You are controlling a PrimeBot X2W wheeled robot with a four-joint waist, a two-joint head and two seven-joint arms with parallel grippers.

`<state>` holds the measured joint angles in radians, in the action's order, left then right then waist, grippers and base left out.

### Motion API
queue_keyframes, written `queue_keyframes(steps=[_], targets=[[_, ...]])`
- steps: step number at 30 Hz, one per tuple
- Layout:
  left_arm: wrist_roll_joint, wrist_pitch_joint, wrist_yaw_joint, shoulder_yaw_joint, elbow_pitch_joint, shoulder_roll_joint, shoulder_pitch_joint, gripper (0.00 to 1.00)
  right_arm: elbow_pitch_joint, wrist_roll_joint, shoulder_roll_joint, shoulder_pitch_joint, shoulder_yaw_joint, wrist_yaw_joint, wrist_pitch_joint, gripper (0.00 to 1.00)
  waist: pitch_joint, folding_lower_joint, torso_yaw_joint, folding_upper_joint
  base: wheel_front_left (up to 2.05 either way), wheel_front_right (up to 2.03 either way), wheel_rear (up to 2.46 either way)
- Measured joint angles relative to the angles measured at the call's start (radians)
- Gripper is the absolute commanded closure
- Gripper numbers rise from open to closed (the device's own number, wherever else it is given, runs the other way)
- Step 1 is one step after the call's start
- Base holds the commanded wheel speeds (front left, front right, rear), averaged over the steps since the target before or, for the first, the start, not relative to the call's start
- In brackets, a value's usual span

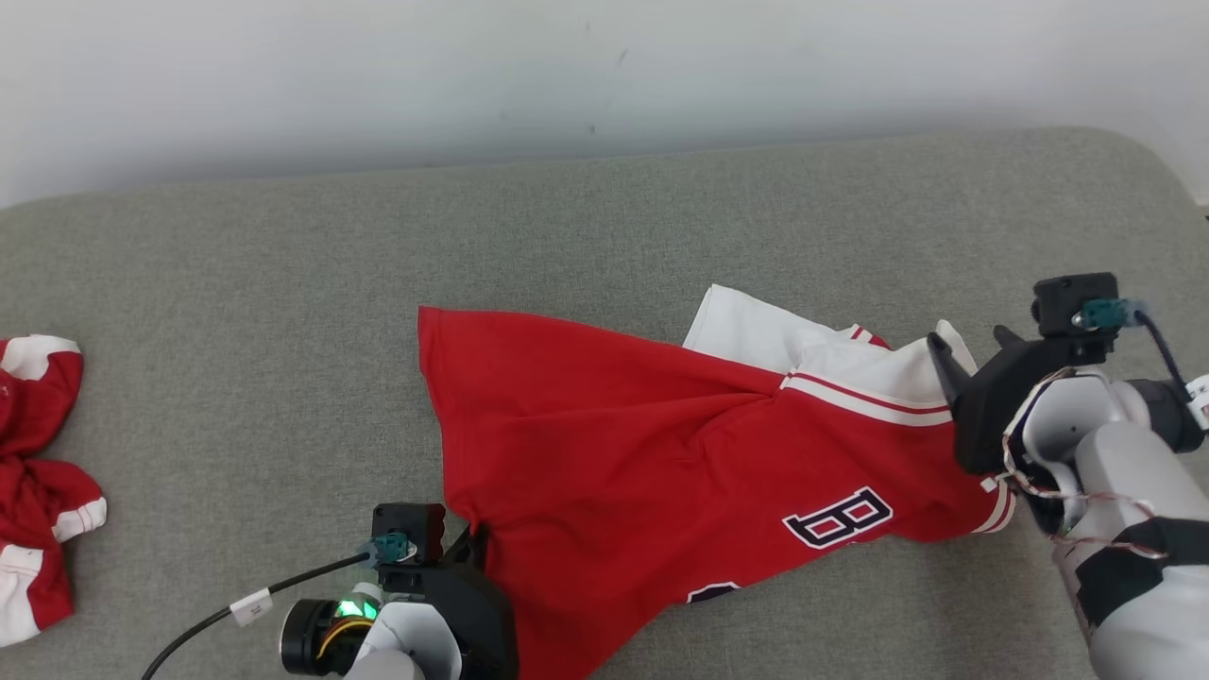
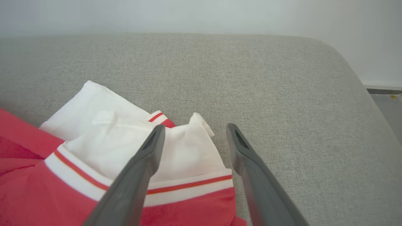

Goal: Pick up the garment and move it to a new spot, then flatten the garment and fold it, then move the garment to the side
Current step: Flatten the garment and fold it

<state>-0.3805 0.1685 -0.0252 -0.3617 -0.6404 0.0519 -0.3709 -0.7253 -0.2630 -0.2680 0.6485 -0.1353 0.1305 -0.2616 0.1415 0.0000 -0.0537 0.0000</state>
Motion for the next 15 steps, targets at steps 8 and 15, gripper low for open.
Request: queue_keyframes(steps=[8, 15], targets=[[0.000, -0.004, 0.007, -0.014, 0.023, 0.008, -0.003, 1.00, -0.094, -0.007, 0.012, 0.111, 0.088, 0.000, -0.180, 0.00, 0.025, 0.0000, 0.010, 0.0000, 0.00, 0.00, 0.00], [0.000, -0.003, 0.006, -0.025, 0.044, 0.009, -0.005, 1.00, -0.158, 0.020, 0.031, 0.186, 0.141, 0.000, -0.350, 0.00, 0.045, 0.0000, 0.027, 0.0000, 0.00, 0.00, 0.00]])
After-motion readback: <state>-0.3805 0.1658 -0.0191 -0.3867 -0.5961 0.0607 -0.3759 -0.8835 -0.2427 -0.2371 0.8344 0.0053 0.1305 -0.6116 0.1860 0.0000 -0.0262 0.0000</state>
